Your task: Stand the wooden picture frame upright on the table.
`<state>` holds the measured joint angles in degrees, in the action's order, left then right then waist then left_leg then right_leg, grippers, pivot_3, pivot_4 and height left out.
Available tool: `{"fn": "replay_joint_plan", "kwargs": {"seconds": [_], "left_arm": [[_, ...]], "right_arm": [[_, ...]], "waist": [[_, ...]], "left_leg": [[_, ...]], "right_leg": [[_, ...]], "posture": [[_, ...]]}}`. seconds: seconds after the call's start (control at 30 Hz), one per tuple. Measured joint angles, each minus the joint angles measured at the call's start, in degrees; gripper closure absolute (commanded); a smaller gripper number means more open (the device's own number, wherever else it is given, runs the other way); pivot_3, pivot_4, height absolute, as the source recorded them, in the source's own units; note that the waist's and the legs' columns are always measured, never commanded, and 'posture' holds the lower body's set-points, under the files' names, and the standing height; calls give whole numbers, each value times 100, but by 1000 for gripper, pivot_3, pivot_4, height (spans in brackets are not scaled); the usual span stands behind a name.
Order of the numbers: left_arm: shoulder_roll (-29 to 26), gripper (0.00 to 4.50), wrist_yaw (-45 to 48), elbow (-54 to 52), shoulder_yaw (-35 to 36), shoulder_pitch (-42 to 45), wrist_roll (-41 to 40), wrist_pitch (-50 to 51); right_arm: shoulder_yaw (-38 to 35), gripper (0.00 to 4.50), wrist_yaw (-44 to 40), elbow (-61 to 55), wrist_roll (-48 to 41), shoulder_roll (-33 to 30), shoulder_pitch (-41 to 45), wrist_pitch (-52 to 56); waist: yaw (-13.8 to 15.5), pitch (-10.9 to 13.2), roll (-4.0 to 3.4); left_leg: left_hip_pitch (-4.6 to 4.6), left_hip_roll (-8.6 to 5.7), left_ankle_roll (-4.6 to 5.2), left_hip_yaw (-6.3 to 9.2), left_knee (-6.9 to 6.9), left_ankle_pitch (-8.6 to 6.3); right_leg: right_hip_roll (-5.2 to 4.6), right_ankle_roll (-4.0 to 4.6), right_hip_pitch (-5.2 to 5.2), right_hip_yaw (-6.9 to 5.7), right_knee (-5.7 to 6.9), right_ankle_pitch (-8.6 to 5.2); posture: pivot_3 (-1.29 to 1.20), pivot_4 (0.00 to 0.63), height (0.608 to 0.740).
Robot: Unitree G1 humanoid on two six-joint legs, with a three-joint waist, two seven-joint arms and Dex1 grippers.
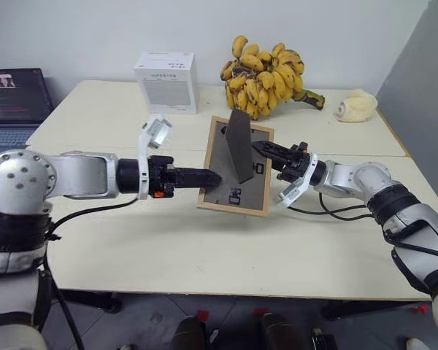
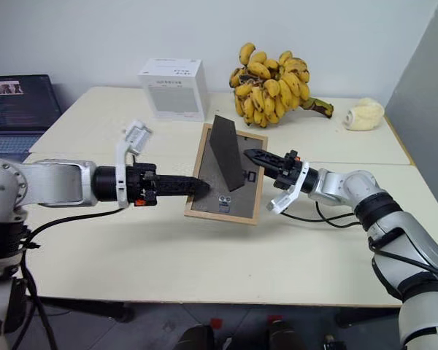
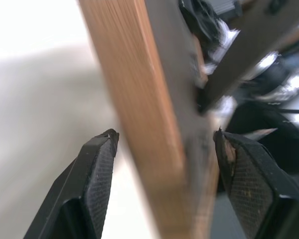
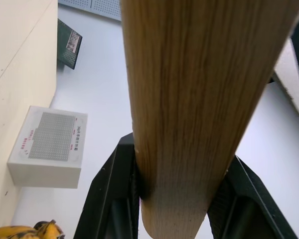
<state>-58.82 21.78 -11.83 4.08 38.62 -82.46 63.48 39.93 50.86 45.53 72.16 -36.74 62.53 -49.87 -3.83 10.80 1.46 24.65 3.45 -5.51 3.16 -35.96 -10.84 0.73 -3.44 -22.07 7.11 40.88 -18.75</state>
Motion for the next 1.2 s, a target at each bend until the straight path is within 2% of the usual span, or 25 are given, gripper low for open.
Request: {"fn": "replay_joint_plan", "kwargs": {"seconds": [0.03, 0.13, 0.2, 0.27, 0.37, 0.43, 0.53, 0.6, 0.67, 0.77, 0.87, 0.93, 1.03, 1.2], "left_arm": [[-96, 1236, 473, -352, 298, -370, 590, -539], [-95, 1236, 1003, -1017, 1086, -1065, 1349, -1353], [-20, 1236, 975, -1330, 1537, -1471, 1560, -1547], [251, 1236, 859, -1962, 2287, -2485, 1598, -1603], [514, 1236, 889, -2735, 2882, -3684, 1585, -1534], [592, 1236, 901, -3086, 3193, -4180, 1567, -1515], [687, 1236, 826, -3494, 3713, -4626, 1403, -1530], [690, 1236, 623, -3580, 3925, -4695, 1210, -1565], [685, 1236, 487, -3581, 4056, -4751, 1120, -1583], [672, 1236, 460, -3587, 4129, -4894, 1111, -1608], [634, 1236, 487, -3622, 4158, -5083, 1157, -1625], [627, 1236, 481, -3635, 4167, -5110, 1176, -1652], [560, 1236, 449, -3635, 4160, -5076, 1185, -1684], [437, 1236, 387, -3564, 4145, -4931, 1178, -1749]], "right_arm": [[18, 3208, -29, 63, -1, 25, 24, -44], [68, 3208, -130, 268, -22, 134, 103, -151], [67, 3208, -234, 389, -125, 195, 128, -243], [55, 3208, -493, 657, -417, 341, 176, -496], [-77, 3208, -1175, 1124, -1032, 505, 195, -881], [-252, 3208, -1832, 1468, -1572, 638, 199, -1138], [-753, 3208, -3527, 2053, -3072, 1089, 119, -1461], [-1317, 3208, -5272, 2104, -4549, 1546, -57, -1249], [-1876, 3208, -7194, 1733, -6203, 1984, -329, -428], [-2305, 3208, -8882, 1156, -7543, 2266, -604, 832], [-2643, 3208, -10519, 246, -8901, 2401, -988, 3013], [-2740, 3208, -11037, -285, -9374, 2404, -1266, 4192], [-2819, 3208, -11372, -926, -9900, 2392, -1655, 5755], [-2951, 3208, -11479, -1494, -10155, 2436, -2042, 6821]], "waist": [[-5, 0, 0], [-17, 0, 1], [-23, 2, 5], [-71, 2, 5], [-109, 13, 28], [-108, 17, 33], [-115, 36, 41], [-119, 41, 50], [-111, 44, 46], [-90, 48, 40], [-75, 53, 31], [-70, 56, 26], [-75, 60, 20], [-87, 62, 16]], "left_leg": [[0, 1, 0, -2, 1, 0], [2, 2, 1, -1, 0, -1], [3, 2, 2, 4, -3, -1], [-4, -1, 3, -7, -2, -2], [-1, 4, 3, 0, -2, -2], [-1, 6, 3, 12, -2, -2], [-67, 9, 3, 20, 3, -3], [-99, 14, 4, 27, 7, -4], [-103, 14, 3, 37, 8, -4], [-100, 14, 2, 48, 9, -5], [-98, 15, 1, 58, 17, -5], [-93, 17, 1, 60, 20, -5], [-72, 23, 1, 56, 25, -5], [-70, 26, 0, 40, 32, -5]], "right_leg": [[-1, 2, -1, 0, 0, -1], [-1, 8, -2, -2, 1, -5], [-2, 9, 1, -7, 3, -5], [-10, 10, 10, 3, 0, -6], [-7, 11, 9, -5, -1, -7], [-5, 12, 10, -16, 5, -7], [-1, 23, 79, -23, 0, -13], [3, 25, 119, -29, -5, -15], [3, 26, 128, -38, -5, -15], [2, 30, 132, -50, -9, -18], [3, 41, 128, -63, -9, -25], [6, 49, 117, -66, -5, -31], [15, 54, 82, -62, 1, -34], [18, 53, 70, -49, 0, -36]], "posture": [[0, 150, 740], [0, 150, 740], [0, 150, 740], [0, 150, 740], [0, 150, 740], [0, 150, 740], [0, 150, 740], [0, 150, 740], [0, 150, 740], [0, 150, 740], [0, 150, 740], [0, 150, 740], [0, 150, 740], [0, 150, 740]]}}
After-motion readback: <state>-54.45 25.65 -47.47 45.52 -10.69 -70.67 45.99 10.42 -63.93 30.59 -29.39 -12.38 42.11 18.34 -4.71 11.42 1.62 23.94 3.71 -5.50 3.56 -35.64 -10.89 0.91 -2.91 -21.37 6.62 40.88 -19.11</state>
